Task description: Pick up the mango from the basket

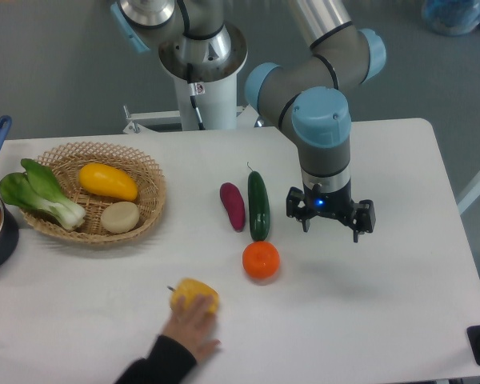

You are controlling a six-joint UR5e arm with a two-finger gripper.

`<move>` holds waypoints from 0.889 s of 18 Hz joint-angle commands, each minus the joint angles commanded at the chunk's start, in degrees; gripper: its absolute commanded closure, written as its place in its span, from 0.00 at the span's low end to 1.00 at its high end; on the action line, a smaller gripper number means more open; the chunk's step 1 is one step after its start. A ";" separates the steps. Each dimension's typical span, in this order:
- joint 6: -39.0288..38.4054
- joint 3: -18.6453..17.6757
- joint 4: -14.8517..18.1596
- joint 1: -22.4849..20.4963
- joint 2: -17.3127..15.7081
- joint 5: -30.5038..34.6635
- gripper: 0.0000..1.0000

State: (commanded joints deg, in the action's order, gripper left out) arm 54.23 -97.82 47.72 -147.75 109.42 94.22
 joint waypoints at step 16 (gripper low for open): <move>-13.24 -6.76 0.35 5.44 -7.37 0.18 0.00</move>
State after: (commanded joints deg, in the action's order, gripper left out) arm 40.99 -104.58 48.07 -142.30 102.06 94.39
